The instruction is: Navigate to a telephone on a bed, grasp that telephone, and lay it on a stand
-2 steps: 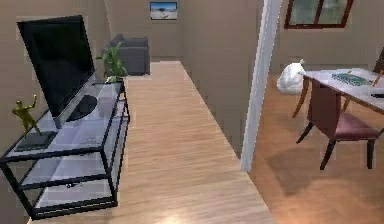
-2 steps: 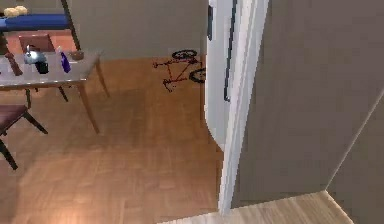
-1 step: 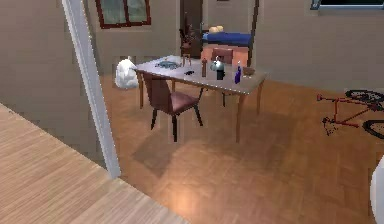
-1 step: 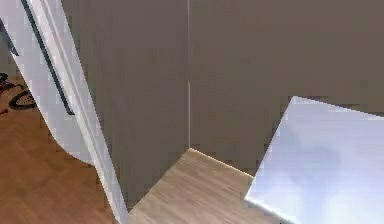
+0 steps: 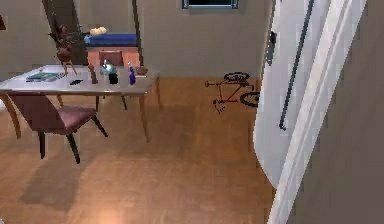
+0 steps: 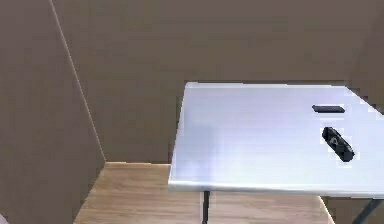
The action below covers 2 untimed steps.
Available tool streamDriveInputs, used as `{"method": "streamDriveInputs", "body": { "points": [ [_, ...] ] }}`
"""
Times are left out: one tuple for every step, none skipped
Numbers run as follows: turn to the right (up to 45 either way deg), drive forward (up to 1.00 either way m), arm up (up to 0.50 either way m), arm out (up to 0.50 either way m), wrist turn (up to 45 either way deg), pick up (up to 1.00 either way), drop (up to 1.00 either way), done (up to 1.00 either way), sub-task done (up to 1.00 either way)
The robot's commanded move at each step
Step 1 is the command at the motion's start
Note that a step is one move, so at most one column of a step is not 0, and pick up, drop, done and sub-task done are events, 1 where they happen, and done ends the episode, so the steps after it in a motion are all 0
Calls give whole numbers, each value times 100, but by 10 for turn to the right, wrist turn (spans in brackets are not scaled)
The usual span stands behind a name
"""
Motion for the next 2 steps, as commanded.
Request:
{"method": "streamDriveInputs", "body": {
  "points": [
    [0,100,0,0,0,0,0,0,0],
    [30,0,0,0,0,0,0,0,0]
  ]
}}
